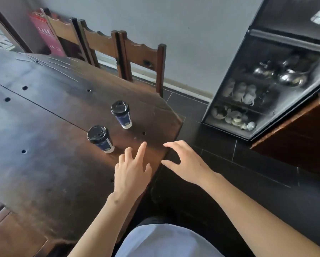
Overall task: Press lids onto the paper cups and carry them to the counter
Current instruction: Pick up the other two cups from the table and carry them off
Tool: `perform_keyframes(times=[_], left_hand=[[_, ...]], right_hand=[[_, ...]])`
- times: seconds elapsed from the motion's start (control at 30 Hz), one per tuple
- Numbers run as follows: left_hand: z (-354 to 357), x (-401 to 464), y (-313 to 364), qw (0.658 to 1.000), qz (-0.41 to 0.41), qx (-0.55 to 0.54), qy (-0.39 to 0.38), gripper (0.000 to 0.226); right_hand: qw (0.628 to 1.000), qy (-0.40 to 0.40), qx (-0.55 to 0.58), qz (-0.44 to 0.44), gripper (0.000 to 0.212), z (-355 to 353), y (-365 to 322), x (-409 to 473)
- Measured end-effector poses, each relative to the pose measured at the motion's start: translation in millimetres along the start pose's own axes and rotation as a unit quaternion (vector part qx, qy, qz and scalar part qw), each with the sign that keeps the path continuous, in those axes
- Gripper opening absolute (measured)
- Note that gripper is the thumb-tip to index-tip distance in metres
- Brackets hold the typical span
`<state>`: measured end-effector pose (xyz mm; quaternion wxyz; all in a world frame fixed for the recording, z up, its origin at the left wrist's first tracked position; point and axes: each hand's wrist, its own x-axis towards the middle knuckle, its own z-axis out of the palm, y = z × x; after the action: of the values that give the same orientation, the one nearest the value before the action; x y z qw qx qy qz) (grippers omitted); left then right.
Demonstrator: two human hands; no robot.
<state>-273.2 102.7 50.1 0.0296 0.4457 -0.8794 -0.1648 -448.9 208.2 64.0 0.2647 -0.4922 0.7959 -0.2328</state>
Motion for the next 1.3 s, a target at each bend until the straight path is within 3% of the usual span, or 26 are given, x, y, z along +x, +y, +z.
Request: perform_keyframes(times=[0.37,0.57,0.73,0.83,1.0,1.17,1.3], left_hand=[[-9.2,121.6,-4.6,0.996,-0.057,-0.055,0.03,0.07],[-11.7,129.1,-42.7,0.985,-0.154,-0.055,0.056,0.069],[-2.1,121.3,-71.9,0.935,-0.311,-0.123,0.116,0.064],[10.9,126.6,-83.5,0.894,-0.385,-0.183,0.136,0.066],[28.0,148.4,-93.0,0.83,-0.461,-0.284,0.135,0.068],[38.2,159.9,-94.8,0.83,-0.463,-0.288,0.118,0.061],[47.4,166.3,-104.3,0.835,-0.444,-0.299,0.125,0.056]], right_hand=[[0.996,-0.055,-0.039,-0.053,0.053,-42.0,-0.8,161.3],[0.984,-0.126,-0.043,-0.119,0.049,-22.5,-18.9,224.9],[0.963,-0.115,0.003,-0.244,0.037,-4.0,-23.7,281.3],[0.955,-0.123,-0.018,-0.271,0.044,2.3,-21.6,327.4],[0.924,-0.255,-0.065,-0.278,0.06,15.0,-9.6,401.7],[0.875,-0.349,-0.085,-0.324,0.059,29.1,-2.4,437.0],[0.862,-0.377,-0.078,-0.33,0.066,41.5,0.1,446.4]])
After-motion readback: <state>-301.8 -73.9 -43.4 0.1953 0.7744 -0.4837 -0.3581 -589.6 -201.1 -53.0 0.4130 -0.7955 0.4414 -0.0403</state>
